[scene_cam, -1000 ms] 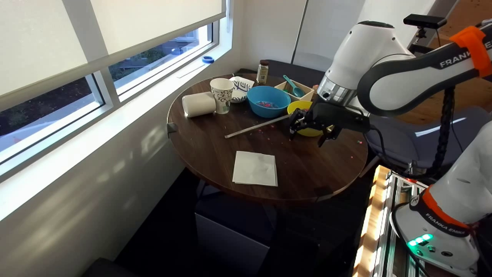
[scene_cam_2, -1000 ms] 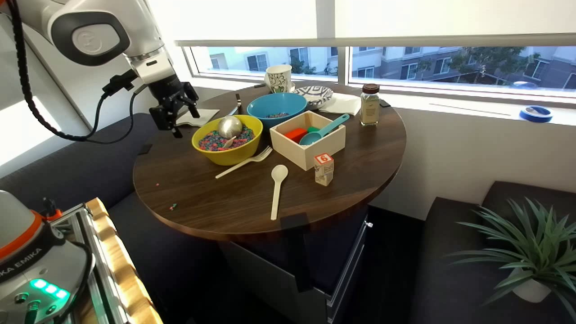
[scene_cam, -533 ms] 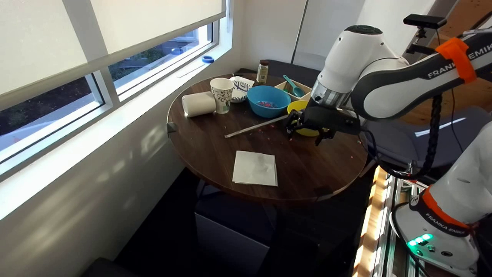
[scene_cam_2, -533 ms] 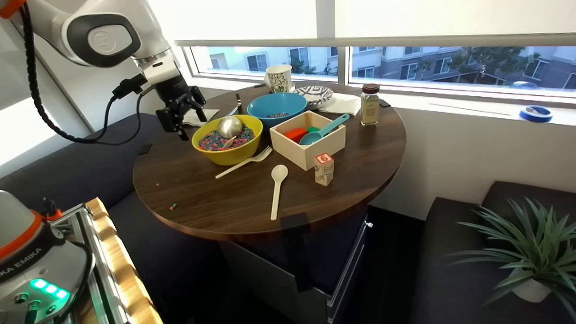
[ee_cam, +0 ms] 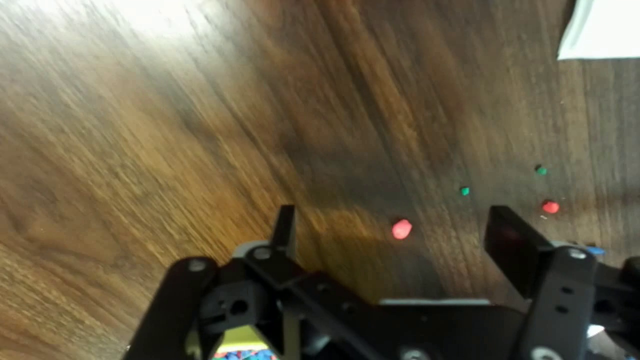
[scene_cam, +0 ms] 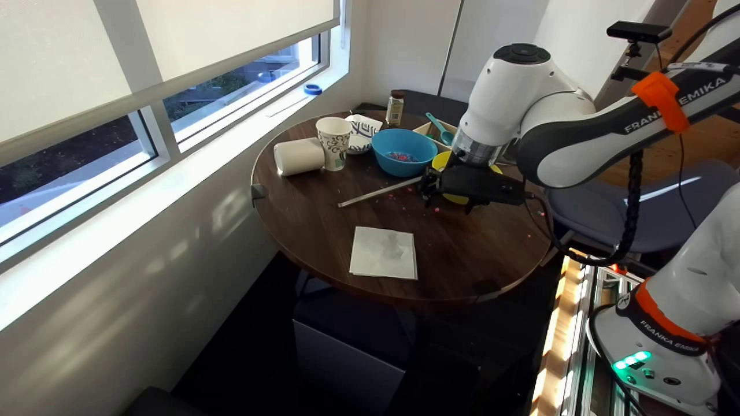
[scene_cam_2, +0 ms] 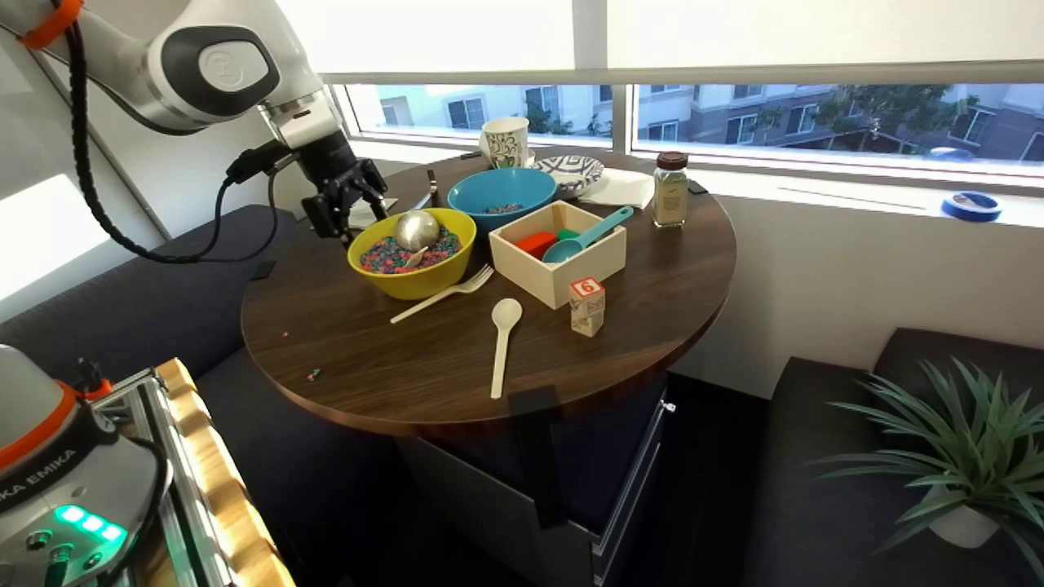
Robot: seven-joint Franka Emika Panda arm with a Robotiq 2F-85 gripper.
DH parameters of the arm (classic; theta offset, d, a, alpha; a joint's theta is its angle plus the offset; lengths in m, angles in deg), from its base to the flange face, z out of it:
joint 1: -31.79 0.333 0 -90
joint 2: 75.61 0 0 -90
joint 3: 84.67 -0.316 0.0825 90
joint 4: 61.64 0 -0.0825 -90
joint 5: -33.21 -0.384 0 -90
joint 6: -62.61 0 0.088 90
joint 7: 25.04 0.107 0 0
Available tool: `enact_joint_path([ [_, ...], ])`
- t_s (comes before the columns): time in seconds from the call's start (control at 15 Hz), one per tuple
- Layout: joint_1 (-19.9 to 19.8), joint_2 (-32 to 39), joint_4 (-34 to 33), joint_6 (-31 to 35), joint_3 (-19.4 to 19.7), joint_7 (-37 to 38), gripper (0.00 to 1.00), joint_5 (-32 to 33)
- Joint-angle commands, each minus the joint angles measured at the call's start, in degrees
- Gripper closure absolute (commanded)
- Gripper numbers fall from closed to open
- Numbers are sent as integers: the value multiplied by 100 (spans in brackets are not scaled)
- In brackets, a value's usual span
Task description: Pick up one small orange substance from the table and put it in the yellow bowl
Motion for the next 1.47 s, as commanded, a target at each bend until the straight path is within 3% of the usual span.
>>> enact_joint_path([
  [0.0, 0, 349, -212, 90, 46, 531, 28, 681],
  [0.27, 76, 587, -354, 98, 149, 942, 43, 1284],
  [0.4, 138, 677, -403, 105, 215, 1052, 46, 1470],
  [0.47, 170, 718, -428, 109, 247, 1090, 42, 1526],
  [0.67, 262, 827, -482, 98, 339, 1165, 48, 1690],
  [0.73, 295, 843, -497, 102, 369, 1174, 53, 1715],
  [0.87, 348, 859, -526, 117, 408, 1196, 74, 1773],
  [1.13, 436, 865, -542, 103, 469, 1176, 99, 1810],
  [1.4, 519, 745, -489, 66, 477, 1129, 97, 1755],
])
